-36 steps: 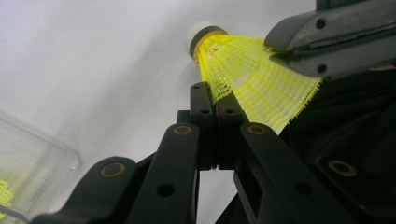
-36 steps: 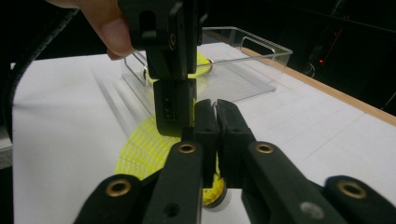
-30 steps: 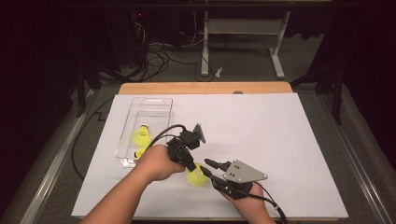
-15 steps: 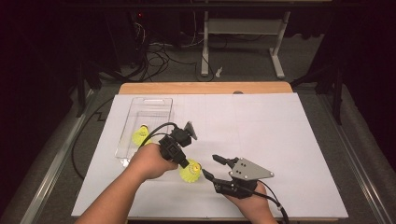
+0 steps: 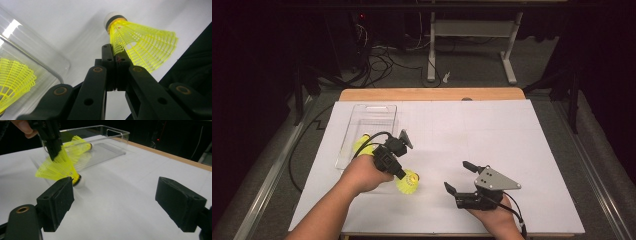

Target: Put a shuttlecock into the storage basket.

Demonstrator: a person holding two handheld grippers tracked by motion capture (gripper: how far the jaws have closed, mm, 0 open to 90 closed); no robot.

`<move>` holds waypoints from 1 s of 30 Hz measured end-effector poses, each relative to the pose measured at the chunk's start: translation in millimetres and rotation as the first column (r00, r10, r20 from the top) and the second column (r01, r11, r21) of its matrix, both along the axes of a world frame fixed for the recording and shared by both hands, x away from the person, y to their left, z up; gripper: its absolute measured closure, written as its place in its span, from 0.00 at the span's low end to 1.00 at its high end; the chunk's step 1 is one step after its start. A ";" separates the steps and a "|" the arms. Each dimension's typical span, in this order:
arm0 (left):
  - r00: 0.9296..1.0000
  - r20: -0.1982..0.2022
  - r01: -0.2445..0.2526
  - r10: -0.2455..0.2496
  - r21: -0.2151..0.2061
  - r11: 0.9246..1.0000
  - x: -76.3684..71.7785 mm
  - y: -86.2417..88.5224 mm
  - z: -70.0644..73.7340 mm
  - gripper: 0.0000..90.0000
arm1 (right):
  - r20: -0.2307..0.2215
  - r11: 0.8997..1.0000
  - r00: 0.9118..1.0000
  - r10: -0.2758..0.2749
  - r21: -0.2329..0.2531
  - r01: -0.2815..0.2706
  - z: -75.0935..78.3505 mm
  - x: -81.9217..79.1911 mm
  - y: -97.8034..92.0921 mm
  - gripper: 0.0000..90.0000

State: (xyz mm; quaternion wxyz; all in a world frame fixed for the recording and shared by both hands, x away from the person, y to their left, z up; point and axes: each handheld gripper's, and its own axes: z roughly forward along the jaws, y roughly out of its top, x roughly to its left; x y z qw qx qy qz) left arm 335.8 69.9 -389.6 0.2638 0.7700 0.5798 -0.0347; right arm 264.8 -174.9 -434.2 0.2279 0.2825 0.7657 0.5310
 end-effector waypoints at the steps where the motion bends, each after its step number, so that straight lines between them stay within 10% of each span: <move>1: 1.000 -0.004 0.003 -0.003 0.000 1.000 0.2 1.8 -0.4 0.99 | 0.000 1.000 1.000 -0.007 -0.005 0.007 -1.2 -0.7 -3.8 0.18; 14: 1.000 -0.017 -0.020 0.020 -0.019 1.000 3.6 10.6 -1.2 0.99 | -0.016 0.993 0.994 -0.104 -0.052 0.103 -10.2 -3.6 -55.3 0.11; 30: 1.000 -0.012 -0.021 0.021 -0.026 0.999 3.7 11.5 0.8 0.99 | -0.010 0.976 0.977 -0.213 0.037 0.214 -19.2 -8.3 -91.8 0.00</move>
